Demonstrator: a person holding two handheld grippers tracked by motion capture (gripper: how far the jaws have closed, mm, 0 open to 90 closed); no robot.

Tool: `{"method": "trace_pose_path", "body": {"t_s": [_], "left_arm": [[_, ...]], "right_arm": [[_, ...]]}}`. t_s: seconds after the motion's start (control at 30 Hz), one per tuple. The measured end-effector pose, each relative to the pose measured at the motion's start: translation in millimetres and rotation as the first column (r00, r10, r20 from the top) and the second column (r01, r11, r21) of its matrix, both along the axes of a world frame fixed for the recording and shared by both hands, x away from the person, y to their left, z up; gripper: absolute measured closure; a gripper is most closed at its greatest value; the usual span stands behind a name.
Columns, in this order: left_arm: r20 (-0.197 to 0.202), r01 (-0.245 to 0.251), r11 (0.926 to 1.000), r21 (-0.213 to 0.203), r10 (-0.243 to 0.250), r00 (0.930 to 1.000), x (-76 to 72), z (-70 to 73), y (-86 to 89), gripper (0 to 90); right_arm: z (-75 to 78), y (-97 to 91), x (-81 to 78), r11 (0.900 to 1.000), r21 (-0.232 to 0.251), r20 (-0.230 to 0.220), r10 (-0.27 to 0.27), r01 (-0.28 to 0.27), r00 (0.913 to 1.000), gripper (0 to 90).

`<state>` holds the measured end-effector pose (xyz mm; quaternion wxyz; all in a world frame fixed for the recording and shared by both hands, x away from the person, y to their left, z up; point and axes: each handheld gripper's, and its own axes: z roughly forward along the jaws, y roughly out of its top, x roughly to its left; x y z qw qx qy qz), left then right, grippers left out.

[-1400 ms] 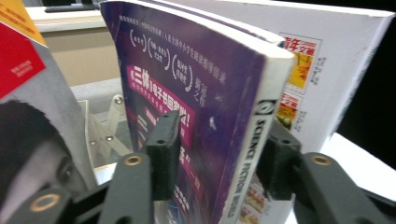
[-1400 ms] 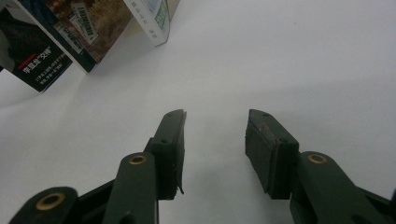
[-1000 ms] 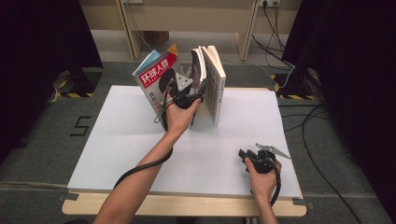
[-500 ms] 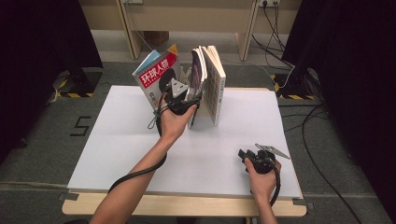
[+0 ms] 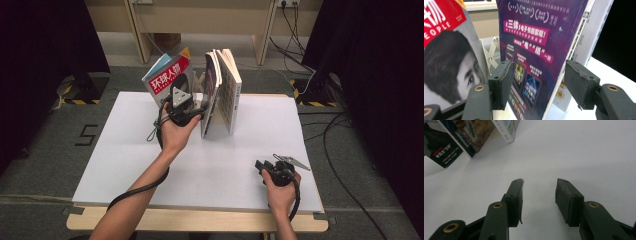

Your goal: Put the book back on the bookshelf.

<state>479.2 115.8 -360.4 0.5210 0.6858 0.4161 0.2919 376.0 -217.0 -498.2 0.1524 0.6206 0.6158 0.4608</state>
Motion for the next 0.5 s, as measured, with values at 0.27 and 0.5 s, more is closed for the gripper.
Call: {"method": "trace_pose_path", "body": {"t_s": [0.27,0.5], "left_arm": [[0.004,-0.019,0.9997,0.013,0.019,0.9998,-5.7,-5.4,20.1,40.2],[0.005,-0.032,0.9994,0.015,0.032,0.9995,-9.4,-7.1,35.1,40.7]], "right_arm": [[-0.1,0.3,0.0,1.0,0.0,-0.002,0.001,-0.001,1.0,57.8],[0.0,0.5,-0.2,1.0,-0.005,-0.002,0.003,-0.003,1.0,57.7]]}}
